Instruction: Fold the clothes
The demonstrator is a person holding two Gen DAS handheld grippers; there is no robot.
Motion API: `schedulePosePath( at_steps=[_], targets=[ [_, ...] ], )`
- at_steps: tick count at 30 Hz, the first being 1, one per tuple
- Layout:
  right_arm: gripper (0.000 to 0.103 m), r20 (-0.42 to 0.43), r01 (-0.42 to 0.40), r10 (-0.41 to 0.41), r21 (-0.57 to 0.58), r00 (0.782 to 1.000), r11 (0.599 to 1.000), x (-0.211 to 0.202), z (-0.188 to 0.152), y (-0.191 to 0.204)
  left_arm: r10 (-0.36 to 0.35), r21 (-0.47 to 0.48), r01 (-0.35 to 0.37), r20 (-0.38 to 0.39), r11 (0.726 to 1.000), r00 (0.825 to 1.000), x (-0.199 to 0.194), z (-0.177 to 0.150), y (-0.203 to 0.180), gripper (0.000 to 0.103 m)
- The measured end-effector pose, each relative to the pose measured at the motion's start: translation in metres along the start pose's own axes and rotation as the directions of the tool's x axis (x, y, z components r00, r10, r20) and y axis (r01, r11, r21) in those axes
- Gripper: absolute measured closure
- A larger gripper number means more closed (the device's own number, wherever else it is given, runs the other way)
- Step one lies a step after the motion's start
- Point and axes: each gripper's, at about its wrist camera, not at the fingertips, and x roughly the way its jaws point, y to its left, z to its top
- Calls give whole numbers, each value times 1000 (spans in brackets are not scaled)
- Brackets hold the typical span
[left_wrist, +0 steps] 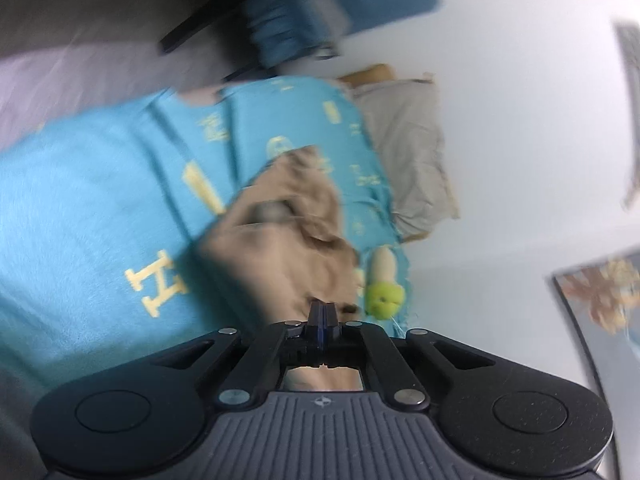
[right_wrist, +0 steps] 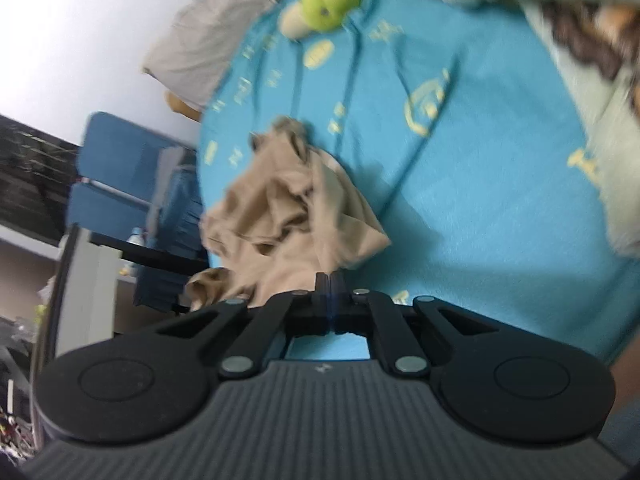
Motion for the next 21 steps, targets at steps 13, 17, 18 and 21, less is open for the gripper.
schedulePosePath(
  at_steps=[13,17,18,21],
  targets=[
    [97,-135,-122,139,123,981,985,-19,-32,-2,141,-107,-160,-165,981,976,12,-25,33,88],
    [97,-163,-111,139,172,977,979,6,-32,-10,239,-95,-255,-153,962,959,41,-20,45,65],
    [97,-167,-98,129,184,977,978,14,-31,-13,268,-92,-284,-153,954,951,48,-19,47,55],
    [96,-223,-42,104,268,969,962,44,-31,-30,294,-100,-314,-174,944,940,61,-23,45,45]
  ],
)
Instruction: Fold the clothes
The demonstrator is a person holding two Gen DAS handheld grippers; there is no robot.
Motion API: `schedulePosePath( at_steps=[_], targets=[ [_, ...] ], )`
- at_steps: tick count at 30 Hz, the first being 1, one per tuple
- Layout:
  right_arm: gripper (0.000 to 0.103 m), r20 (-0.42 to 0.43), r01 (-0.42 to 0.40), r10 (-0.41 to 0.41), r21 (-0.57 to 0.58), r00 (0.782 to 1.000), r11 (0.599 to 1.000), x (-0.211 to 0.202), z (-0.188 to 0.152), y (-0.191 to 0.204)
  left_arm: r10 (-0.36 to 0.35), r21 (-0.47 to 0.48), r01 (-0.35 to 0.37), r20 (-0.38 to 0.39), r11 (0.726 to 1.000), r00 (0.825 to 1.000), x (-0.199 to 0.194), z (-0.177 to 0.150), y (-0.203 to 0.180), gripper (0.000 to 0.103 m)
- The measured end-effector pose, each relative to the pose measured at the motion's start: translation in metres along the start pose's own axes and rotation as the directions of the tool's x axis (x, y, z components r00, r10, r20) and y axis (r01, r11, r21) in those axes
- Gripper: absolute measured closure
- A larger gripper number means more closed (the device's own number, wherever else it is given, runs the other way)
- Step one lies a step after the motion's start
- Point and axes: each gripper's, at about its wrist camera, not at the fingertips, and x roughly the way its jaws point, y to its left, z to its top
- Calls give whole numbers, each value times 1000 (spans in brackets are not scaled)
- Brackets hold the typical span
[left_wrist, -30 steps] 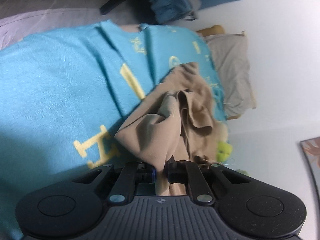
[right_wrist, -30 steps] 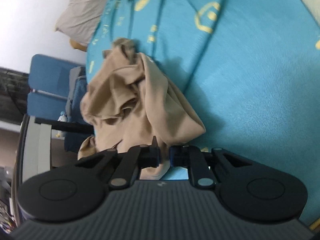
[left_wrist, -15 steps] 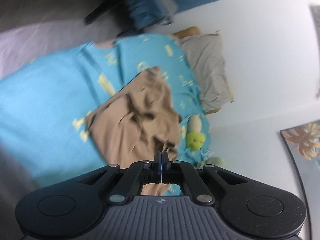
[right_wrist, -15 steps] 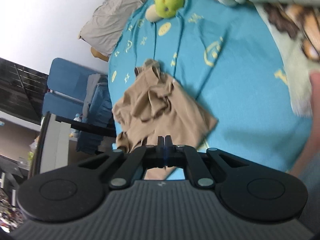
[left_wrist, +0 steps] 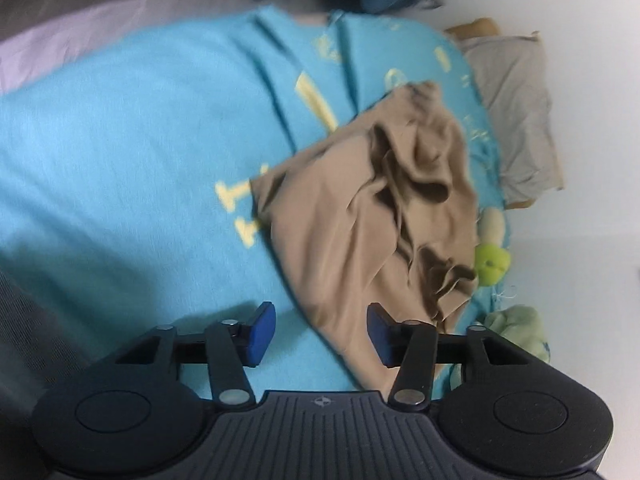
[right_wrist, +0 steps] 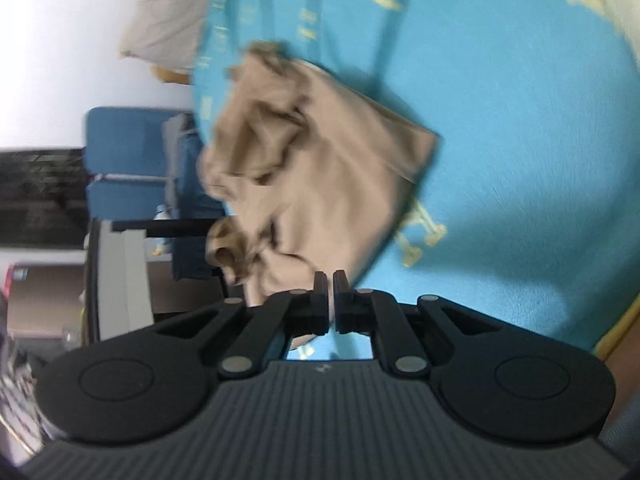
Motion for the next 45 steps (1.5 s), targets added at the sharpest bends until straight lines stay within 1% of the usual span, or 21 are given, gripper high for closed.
schedulePosePath(
  at_steps=[1,3,4,5,6,11,13,14,15,19,22,26,30,31,33,34,35,36,37,40,45],
  targets=[
    [96,-10,13,-13,14,1000,1000,7,1,-5,1,2,-1,4,1000,1000,1,-3,-3,33],
    [95,-18,50,-49,26,999,998,19,3,-11,25,8,-25,7,1000,1000,8,-7,-9,23],
    [94,-18,71,-71,26,997,997,24,3,-12,43,12,-43,8,999,999,12,-8,-11,27],
    [88,-22,64,-64,41,998,997,29,3,-14,48,13,-48,9,999,999,16,-8,-12,27],
    [81,-27,57,-56,56,998,997,34,3,-16,34,12,-35,10,999,999,19,-6,-11,27],
    [65,-8,-5,6,102,1000,995,38,3,-20,-37,3,37,19,999,999,32,1,-7,23],
    [50,15,-43,41,116,999,992,36,1,-23,-66,-18,67,20,998,998,33,3,-4,23],
    [38,27,-72,69,130,997,989,35,-2,-24,-79,-30,80,21,996,997,33,3,-2,23],
    [32,33,-92,88,132,996,987,33,-5,-25,-95,-40,96,23,995,995,31,2,0,22],
    [28,72,-111,102,133,992,985,32,-11,-27,-127,-68,129,31,989,991,32,1,8,22],
    [28,110,-132,117,142,987,981,37,-6,-25,-152,-110,158,61,981,986,33,2,13,22],
    [32,183,-122,103,93,978,988,35,-2,-20,-182,-146,199,121,969,976,32,5,20,24],
    [53,274,-89,64,80,960,993,27,4,-24,-170,-150,196,171,969,970,31,12,22,32],
    [59,286,-85,58,83,956,993,26,6,-26,-166,-149,195,183,969,969,31,14,22,37],
    [87,284,-54,29,80,958,995,27,9,-27,-156,-150,188,204,971,966,31,17,24,50],
    [88,285,-43,19,77,958,996,25,10,-27,-145,-153,180,211,972,967,29,18,25,64],
    [91,292,-50,29,65,956,997,24,9,-25,-137,-157,173,217,972,967,28,20,28,72],
    [92,299,-57,39,54,953,997,23,8,-23,-131,-160,168,221,973,966,27,21,31,85],
    [92,307,-65,49,42,951,997,22,8,-21,-131,-163,170,226,972,965,27,22,33,90],
    [93,335,-85,87,-21,938,996,18,7,-9,-164,-152,205,245,967,956,21,24,28,95],
    [93,349,-102,114,-54,930,993,9,9,12,-212,-87,241,255,967,943,-3,33,-1,97]
  ],
)
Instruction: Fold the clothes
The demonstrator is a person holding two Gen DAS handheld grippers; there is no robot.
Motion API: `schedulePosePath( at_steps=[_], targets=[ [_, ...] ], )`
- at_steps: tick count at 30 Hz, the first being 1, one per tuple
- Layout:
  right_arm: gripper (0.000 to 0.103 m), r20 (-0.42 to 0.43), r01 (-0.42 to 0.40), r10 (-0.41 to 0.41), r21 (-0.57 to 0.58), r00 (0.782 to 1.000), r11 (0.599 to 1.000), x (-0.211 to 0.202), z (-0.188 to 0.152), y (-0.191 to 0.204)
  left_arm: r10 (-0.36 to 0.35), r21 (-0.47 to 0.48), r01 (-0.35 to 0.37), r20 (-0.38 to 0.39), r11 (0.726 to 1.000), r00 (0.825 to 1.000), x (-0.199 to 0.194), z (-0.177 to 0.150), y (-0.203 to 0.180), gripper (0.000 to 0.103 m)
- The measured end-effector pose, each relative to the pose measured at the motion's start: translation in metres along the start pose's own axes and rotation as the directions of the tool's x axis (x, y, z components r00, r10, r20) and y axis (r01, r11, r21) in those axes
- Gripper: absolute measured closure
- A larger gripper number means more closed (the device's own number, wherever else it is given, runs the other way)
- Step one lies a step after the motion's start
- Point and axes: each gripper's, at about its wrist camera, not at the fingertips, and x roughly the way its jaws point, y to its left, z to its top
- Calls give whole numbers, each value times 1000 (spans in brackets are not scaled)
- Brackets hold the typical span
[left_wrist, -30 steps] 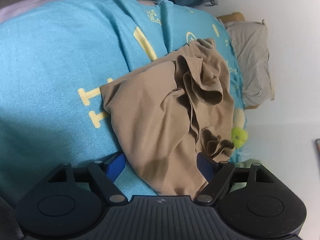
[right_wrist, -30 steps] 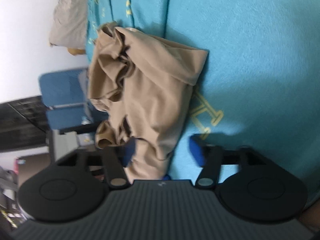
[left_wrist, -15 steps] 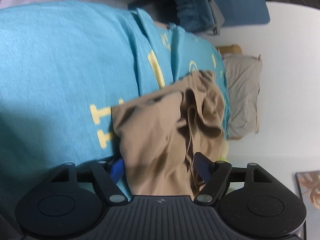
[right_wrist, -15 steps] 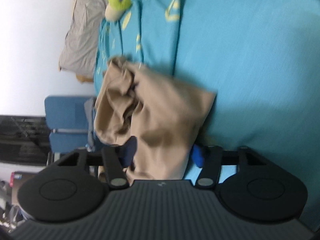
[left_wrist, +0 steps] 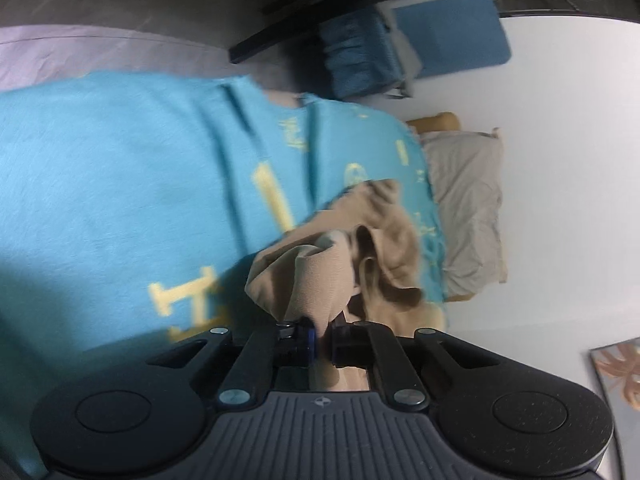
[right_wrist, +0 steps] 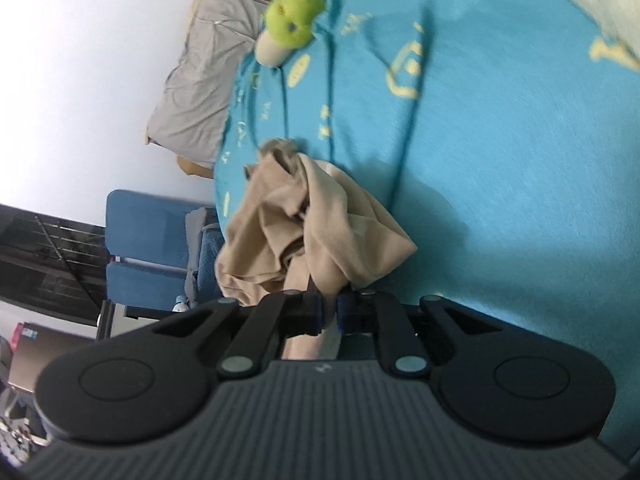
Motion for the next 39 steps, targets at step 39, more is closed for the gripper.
schedulePosePath(
  at_steps=[39],
  targets=[
    [91,-158,130,-155,-155,975,979,-4,50,56,100,387,-76,-41,919,994,6,25,-83,91]
  ],
)
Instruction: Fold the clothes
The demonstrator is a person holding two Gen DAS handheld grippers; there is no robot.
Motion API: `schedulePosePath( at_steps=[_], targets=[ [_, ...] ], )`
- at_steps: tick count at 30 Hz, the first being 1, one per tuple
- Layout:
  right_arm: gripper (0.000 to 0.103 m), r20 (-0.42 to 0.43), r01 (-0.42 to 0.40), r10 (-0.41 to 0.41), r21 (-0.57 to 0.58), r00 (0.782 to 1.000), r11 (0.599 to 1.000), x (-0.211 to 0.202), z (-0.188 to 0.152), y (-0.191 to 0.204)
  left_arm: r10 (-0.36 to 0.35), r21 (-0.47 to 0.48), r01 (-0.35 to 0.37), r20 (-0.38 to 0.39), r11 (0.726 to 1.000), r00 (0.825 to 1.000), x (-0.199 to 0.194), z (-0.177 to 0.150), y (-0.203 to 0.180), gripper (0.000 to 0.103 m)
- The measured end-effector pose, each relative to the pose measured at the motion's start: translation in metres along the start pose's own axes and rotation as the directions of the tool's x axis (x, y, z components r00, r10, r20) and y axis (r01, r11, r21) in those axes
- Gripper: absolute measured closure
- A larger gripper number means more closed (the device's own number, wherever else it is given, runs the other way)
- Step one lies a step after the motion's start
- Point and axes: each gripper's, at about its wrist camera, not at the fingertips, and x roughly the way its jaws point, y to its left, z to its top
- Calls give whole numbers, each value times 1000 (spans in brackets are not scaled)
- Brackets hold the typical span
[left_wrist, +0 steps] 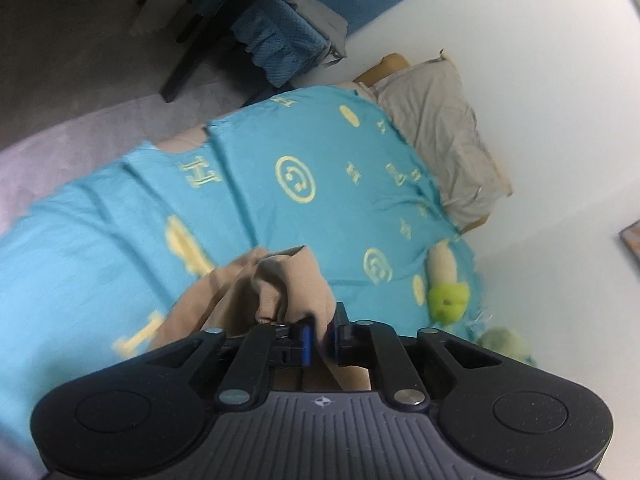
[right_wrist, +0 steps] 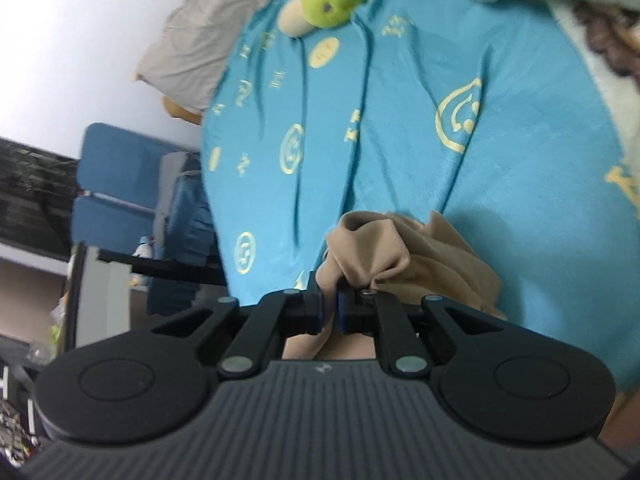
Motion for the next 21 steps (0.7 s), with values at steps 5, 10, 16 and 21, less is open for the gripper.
schedulePosePath(
  at_steps=[5,10,16,21],
  targets=[
    [92,-54,-31,36,94,998,995,44,14,-26,-17,-9,17,-17,1000,1000,51,5,32,91],
    [89,-58,8,-7,20,998,1000,46,13,-13,-20,-39,20,-13,999,1000,55,12,32,92],
    [24,-63,-116,113,-37,992,993,45,17,-3,-45,142,43,10,989,999,51,10,6,66],
    [12,-8,-220,226,-267,974,938,22,7,31,-66,384,42,49,922,997,44,-4,-26,21]
  ],
)
